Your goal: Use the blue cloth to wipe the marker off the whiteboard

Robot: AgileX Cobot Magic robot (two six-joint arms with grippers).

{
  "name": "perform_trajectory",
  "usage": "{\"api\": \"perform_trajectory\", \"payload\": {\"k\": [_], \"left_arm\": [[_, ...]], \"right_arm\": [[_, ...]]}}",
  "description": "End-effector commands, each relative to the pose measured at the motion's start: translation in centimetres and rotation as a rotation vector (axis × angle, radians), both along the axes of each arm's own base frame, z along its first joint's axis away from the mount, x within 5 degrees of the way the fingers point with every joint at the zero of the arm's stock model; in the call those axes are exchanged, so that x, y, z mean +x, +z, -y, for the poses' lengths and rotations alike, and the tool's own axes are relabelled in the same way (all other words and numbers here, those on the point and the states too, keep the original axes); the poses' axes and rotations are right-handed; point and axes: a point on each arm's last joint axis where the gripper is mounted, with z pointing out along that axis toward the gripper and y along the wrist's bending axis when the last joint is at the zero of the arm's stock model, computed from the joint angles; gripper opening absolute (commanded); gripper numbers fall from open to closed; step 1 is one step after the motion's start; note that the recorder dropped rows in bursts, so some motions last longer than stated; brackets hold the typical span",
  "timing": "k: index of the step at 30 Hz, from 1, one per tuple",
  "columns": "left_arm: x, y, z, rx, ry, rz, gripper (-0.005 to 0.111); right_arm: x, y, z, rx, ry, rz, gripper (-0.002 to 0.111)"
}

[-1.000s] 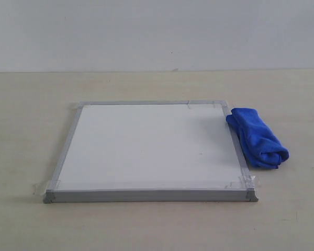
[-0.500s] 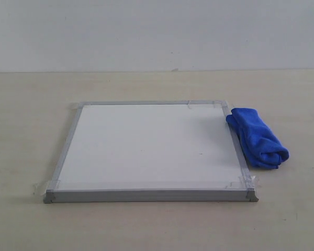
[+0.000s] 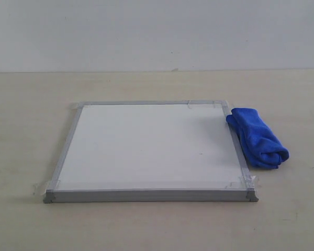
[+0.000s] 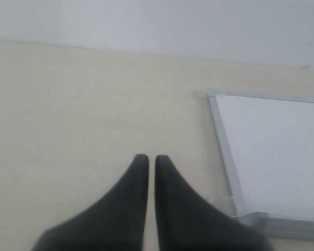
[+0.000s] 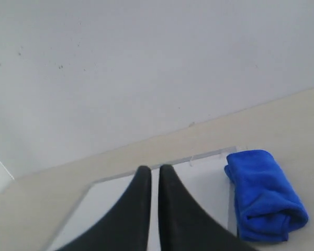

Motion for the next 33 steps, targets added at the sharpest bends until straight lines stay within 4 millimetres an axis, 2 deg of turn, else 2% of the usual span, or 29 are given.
{"api": "perform_trajectory", "payload": {"k": [1, 8, 17, 21, 33], "left_arm": [[0.0, 0.2, 0.0, -0.003, 0.0, 0.01, 0.004], [0.0, 0.2, 0.0, -0.003, 0.0, 0.01, 0.004], [0.0, 0.2, 0.0, -0.003, 0.0, 0.01, 0.004], [0.0, 0.2, 0.0, -0.003, 0.0, 0.01, 0.004], [0.0, 0.2, 0.0, -0.003, 0.0, 0.01, 0.004]], "right_arm": [[0.3, -1.5, -0.2, -0.156, 0.006, 0.048, 0.001], [0.2, -2.7, -0.3, -0.316, 0.033, -0.046, 0.001], [0.0, -4.1, -0.1, -0.439, 0.048, -0.185, 0.001], [0.0, -4.3, 0.4, -0.423, -0.041, -0.222, 0.001], [0.0, -4.3, 0.5, -0.406, -0.051, -0.233, 0.001]]}}
